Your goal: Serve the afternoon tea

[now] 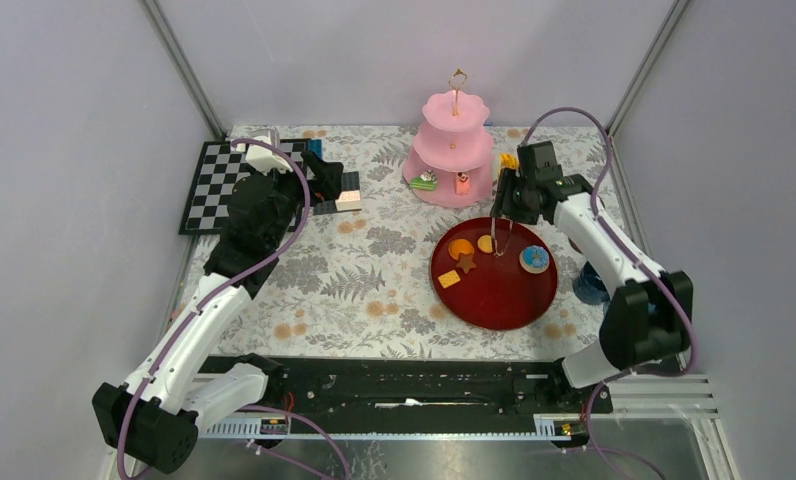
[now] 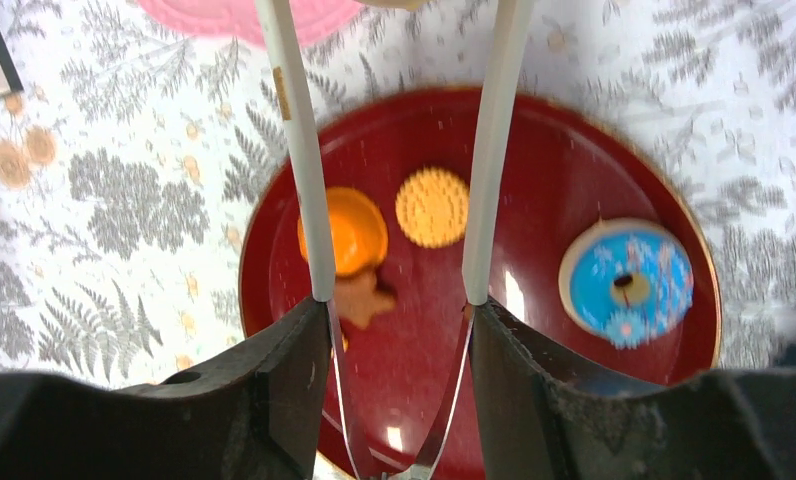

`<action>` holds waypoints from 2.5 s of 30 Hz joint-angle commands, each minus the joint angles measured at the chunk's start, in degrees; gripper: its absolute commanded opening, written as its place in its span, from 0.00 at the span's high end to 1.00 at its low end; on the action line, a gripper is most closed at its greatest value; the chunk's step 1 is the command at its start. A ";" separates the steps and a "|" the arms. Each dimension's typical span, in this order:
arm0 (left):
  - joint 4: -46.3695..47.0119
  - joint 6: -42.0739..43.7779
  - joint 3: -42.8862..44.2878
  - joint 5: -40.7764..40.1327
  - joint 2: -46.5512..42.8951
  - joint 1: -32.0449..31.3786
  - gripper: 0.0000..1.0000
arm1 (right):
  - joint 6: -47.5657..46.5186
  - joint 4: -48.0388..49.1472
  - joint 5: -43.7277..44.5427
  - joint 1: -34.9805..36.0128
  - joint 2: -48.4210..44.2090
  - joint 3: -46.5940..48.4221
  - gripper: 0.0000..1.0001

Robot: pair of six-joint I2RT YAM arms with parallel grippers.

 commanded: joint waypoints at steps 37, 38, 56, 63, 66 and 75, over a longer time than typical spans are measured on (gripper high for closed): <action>0.95 0.02 2.96 0.26 -0.53 -0.08 0.01 | -10.29 -0.83 -2.74 -1.93 35.85 40.35 0.40; 0.95 0.01 3.00 0.32 -0.52 -0.08 0.01 | -10.41 -0.81 -2.71 -1.94 35.86 40.31 0.39; 0.95 0.06 2.82 0.48 -0.11 -0.08 0.01 | -10.31 0.32 -1.29 -1.85 30.55 34.93 0.33; 0.95 0.08 2.83 0.35 0.29 -0.07 0.01 | -8.61 -0.55 -1.27 -1.86 24.25 29.32 0.35; 0.95 0.08 2.78 0.43 0.44 -0.08 0.01 | -7.93 -0.37 -0.11 -1.86 19.71 24.85 0.35; 0.95 -0.94 3.07 2.33 2.05 -0.08 0.01 | -3.43 -0.25 -3.17 -1.75 -1.90 2.62 0.35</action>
